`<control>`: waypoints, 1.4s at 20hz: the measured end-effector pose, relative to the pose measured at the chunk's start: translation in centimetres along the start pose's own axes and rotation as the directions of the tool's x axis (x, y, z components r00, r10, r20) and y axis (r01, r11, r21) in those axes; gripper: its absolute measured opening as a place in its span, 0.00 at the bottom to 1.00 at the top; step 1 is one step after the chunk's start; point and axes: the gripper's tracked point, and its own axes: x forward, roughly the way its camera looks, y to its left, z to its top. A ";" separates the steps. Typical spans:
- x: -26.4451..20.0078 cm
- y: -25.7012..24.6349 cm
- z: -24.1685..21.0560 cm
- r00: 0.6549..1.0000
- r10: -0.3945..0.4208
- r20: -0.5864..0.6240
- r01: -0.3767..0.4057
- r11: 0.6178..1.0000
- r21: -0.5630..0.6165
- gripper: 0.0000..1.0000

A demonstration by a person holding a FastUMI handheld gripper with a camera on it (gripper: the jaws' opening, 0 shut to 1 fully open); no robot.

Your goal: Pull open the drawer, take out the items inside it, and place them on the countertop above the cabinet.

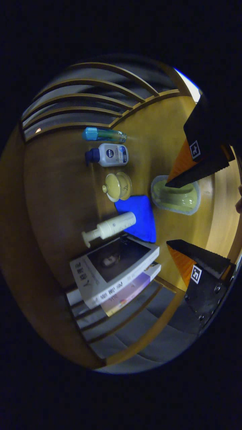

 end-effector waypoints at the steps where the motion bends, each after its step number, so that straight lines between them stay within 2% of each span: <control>1: -0.9 0.6 -0.3 1.000 0.009 0.020 -0.008 1.000 -0.016 0.98; 4: -4.0 2.3 -0.7 0.992 0.031 0.120 -0.025 0.998 -0.052 0.98; 9: -9.8 4.0 -2.6 0.961 0.057 0.270 -0.024 0.992 -0.125 0.98; 17: -18.5 3.7 -6.7 0.866 0.023 0.500 0.048 0.990 -0.129 0.98; 20: -20.2 3.6 -9.3 0.856 0.017 0.516 0.055 0.991 -0.124 0.98; 24: -21.5 3.4 -13.4 0.850 -0.002 0.526 0.101 0.982 -0.160 0.98; 28: -21.8 2.6 -18.6 0.861 -0.053 0.505 0.166 0.969 -0.181 0.98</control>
